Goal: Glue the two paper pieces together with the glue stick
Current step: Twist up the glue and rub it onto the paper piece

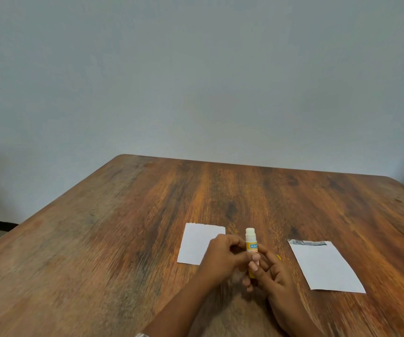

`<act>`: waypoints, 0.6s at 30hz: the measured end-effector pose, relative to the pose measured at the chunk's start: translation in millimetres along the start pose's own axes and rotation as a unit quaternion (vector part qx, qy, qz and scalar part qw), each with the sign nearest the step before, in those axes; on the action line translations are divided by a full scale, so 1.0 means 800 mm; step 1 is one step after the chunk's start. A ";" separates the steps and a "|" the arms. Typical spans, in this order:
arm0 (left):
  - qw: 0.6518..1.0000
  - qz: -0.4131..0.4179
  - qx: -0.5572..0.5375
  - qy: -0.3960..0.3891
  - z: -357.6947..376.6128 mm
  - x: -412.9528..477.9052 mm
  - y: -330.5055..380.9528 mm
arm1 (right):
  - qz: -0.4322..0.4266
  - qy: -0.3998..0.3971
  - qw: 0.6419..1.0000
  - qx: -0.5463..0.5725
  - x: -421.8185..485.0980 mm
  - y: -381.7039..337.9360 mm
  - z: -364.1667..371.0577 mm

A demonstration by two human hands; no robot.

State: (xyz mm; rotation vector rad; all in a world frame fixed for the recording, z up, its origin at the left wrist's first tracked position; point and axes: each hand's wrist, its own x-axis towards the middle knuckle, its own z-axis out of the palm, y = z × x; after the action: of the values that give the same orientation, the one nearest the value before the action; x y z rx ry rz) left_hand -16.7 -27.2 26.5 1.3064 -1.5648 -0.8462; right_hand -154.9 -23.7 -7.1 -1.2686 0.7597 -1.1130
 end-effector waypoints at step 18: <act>0.891 -0.065 0.414 -0.178 -0.067 0.046 -0.073 | -0.026 0.230 0.973 -0.010 0.088 -0.029 0.018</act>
State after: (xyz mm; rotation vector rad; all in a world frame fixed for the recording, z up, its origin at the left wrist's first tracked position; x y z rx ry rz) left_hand 53.3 -73.0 0.1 1.9419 -2.2914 -0.5070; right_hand -123.4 -83.5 27.1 -1.0596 1.0860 -1.4709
